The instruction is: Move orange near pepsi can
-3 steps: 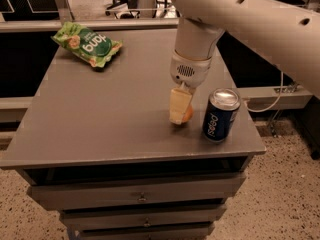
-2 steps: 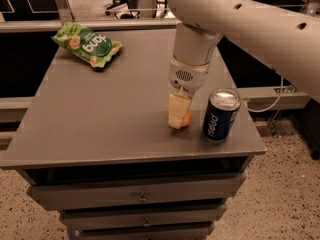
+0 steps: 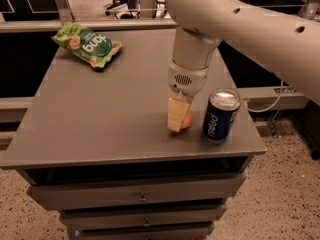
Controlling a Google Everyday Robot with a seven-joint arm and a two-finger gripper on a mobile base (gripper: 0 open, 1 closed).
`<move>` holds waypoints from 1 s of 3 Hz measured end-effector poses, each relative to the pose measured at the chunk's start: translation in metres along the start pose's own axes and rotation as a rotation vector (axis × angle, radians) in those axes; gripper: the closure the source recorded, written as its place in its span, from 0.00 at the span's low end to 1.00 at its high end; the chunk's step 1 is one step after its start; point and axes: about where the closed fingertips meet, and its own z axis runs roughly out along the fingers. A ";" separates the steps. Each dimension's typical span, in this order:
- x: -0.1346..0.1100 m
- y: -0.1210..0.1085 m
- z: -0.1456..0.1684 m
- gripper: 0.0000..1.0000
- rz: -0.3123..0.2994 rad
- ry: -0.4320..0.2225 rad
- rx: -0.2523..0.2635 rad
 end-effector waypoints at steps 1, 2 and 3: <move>-0.001 0.002 0.002 0.29 0.000 0.001 -0.004; -0.001 0.003 0.002 0.07 0.000 0.002 -0.005; -0.001 0.003 0.001 0.00 0.000 0.002 -0.005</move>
Offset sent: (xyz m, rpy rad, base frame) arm -0.0106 0.0032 -0.0016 -0.0075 0.0396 0.0082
